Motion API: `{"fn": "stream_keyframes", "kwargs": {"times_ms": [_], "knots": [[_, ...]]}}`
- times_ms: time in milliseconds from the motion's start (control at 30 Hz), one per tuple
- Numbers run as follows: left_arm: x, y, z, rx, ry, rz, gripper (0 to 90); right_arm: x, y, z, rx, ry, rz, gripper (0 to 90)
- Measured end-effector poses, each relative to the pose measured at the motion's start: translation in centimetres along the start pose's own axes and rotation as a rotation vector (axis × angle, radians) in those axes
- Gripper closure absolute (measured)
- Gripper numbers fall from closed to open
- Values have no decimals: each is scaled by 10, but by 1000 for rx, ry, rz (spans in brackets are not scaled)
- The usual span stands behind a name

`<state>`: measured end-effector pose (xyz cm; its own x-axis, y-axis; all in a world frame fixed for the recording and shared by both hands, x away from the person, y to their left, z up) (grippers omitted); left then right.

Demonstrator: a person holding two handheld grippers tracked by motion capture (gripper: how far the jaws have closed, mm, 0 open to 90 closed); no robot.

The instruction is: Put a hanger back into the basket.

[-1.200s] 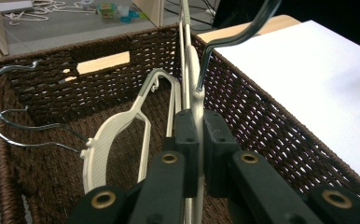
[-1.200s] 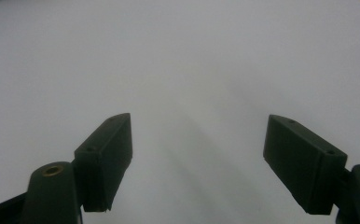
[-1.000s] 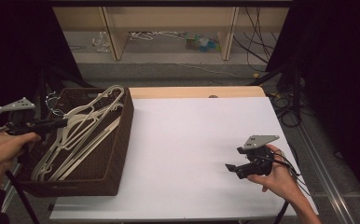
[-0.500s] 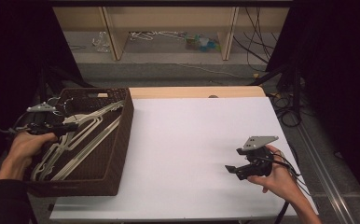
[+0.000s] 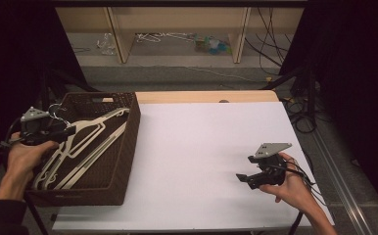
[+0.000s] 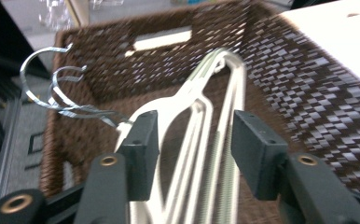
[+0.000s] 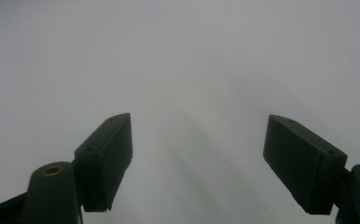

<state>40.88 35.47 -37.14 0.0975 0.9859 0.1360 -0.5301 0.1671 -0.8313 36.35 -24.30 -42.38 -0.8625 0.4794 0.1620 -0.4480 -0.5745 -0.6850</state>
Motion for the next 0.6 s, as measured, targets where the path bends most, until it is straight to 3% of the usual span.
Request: {"fn": "stream_keyframes", "kwargs": {"times_ms": [100, 133, 167, 233, 267, 300, 400, 500, 600], "knots": [[-20, -2, 15, -45, 66, 15, 477, 1, -1, -1, -25, 7, -3, 248], [-38, -2, 26, -83, 111, 12, 460, 1, -1, 0, -38, 6, -1, 247], [-38, -2, 26, -83, 111, 12, 450, 1, -1, 0, -38, 6, -1, 247], [-56, -2, 37, -117, 162, 9, 438, 2, -1, 0, -46, 9, -6, 247], [-72, -1, 45, -149, 208, -10, 420, 3, -1, 2, -40, 7, 8, 247], [-72, -1, 45, -149, 208, -10, 412, 4, -1, 2, -54, 12, 1, 247], [-95, 0, 55, -173, 238, -43, 395, 4, -1, 3, -64, 9, 5, 246], [-116, 4, 62, -203, 259, -34, 371, 6, -1, 4, -92, 16, 1, 238], [-138, 12, 68, -219, 310, -52, 353, 5, -2, 6, -150, 44, 0, 216]]}}
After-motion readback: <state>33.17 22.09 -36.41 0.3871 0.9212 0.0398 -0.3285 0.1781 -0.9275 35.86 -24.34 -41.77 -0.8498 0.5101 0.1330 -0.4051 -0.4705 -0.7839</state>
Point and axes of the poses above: each handheld gripper's, and its own axes: z roughly backward along the jaws, y roughly out of its underside, x roughly to its left, the point moved 2 cm from there along -z, roughly forward along the jaws, and after that the axes turned 14 degrees about -y, right-handed, at the moved point
